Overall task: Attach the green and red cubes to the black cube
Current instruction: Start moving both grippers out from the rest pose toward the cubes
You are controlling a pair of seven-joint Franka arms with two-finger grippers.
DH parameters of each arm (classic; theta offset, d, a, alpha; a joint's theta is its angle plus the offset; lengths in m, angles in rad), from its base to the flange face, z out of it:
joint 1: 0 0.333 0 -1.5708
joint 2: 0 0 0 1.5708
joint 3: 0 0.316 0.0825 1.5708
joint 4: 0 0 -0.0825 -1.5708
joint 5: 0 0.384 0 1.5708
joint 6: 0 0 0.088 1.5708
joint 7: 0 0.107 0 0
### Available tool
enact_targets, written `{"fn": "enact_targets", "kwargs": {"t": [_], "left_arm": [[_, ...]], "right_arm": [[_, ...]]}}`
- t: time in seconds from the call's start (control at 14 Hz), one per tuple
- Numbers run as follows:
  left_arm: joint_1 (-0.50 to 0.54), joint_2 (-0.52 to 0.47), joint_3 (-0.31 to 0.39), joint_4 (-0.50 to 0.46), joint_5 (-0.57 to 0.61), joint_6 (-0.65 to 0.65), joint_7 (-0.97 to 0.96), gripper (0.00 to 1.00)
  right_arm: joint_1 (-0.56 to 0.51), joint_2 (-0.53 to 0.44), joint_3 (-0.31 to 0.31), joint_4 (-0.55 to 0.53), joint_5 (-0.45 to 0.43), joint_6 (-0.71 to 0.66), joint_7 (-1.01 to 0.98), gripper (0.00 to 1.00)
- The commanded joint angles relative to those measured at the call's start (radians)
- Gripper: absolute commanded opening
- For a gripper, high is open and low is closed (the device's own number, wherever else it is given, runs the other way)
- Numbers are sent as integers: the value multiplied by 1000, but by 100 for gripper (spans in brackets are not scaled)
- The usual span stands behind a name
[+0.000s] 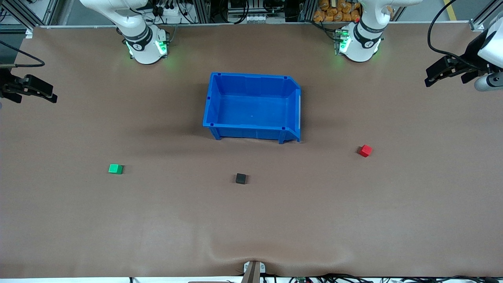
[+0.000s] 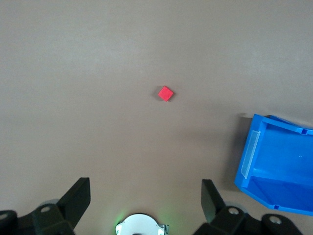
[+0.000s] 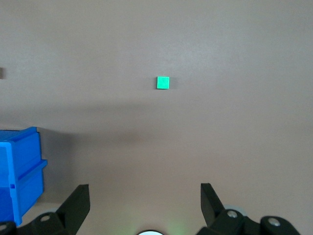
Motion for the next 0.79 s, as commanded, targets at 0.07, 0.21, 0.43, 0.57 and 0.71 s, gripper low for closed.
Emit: {"fn": "enact_targets", "kwargs": {"t": [0.07,0.21,0.43,0.57,0.71], "left_arm": [[-2,11,-3,24,13,-20,24,100],[-7,21,-4,26,14,-19,18,100],[-14,56,-9,70,41,-19,18,100],[-5,61,-29,64,48,-23,16,100],[2,63,-27,58,45,-40,22,100]], "right_arm": [[8,-8,6,8,-12,-17,77,100],[10,-8,9,11,-10,-19,77,100],[15,-10,11,11,-10,-17,77,100],[25,-8,9,11,-10,-16,77,100],[31,-8,9,11,-12,-13,77,100]]}}
